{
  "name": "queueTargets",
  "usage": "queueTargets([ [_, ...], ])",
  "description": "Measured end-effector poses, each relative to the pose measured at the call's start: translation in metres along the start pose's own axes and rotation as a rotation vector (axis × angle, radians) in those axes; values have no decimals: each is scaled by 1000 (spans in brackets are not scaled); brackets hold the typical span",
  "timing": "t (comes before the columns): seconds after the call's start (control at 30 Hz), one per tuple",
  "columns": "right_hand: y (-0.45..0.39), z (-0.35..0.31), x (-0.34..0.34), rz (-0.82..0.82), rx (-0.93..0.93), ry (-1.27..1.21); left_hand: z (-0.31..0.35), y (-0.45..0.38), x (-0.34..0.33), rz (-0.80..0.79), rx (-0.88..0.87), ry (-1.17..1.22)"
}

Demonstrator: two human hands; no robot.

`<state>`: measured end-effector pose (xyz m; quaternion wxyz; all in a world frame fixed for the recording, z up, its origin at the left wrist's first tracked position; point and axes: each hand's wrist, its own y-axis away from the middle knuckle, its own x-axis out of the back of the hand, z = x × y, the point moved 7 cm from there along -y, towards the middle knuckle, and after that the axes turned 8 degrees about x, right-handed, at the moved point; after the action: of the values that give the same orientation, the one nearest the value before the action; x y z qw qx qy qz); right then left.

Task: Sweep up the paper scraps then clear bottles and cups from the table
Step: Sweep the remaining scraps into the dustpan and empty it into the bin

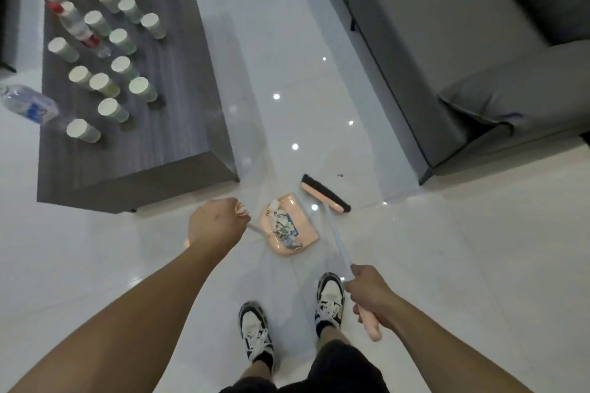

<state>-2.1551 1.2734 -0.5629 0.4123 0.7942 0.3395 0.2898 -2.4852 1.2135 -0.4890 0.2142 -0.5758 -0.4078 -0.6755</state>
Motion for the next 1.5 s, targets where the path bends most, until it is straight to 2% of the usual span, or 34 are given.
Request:
queueTargets([
  [0.13, 31, 7, -27, -116, -38, -62, -4, 5, 2, 3, 3, -4],
  [0.33, 67, 12, -21, -129, -97, -290, -35, 26, -7, -7, 21, 78],
  [0.47, 88, 7, -22, -27, -47, -164, -79, 44, -13, -9, 102, 198],
  [0.63, 93, -17, -46, 18, 17, -14, -143, 75, -17, -7, 261, 371],
  [0.77, 74, -36, -77, -34, 68, 97, -190, 110, -22, 18, 412, 447],
  [0.9, 60, -52, -114, -163, 107, 256, -246, 172, -37, 70, 652, 565],
  [1.03, 58, -58, -173, -333, 138, 394, -292, 265, -59, 117, 945, 670],
  [1.17, 82, -47, -260, -493, 164, 640, -339, 367, -83, 156, 1223, 732],
  [1.5, 196, 22, -508, -810, 272, 1153, -467, 604, -144, 296, 1738, 764],
])
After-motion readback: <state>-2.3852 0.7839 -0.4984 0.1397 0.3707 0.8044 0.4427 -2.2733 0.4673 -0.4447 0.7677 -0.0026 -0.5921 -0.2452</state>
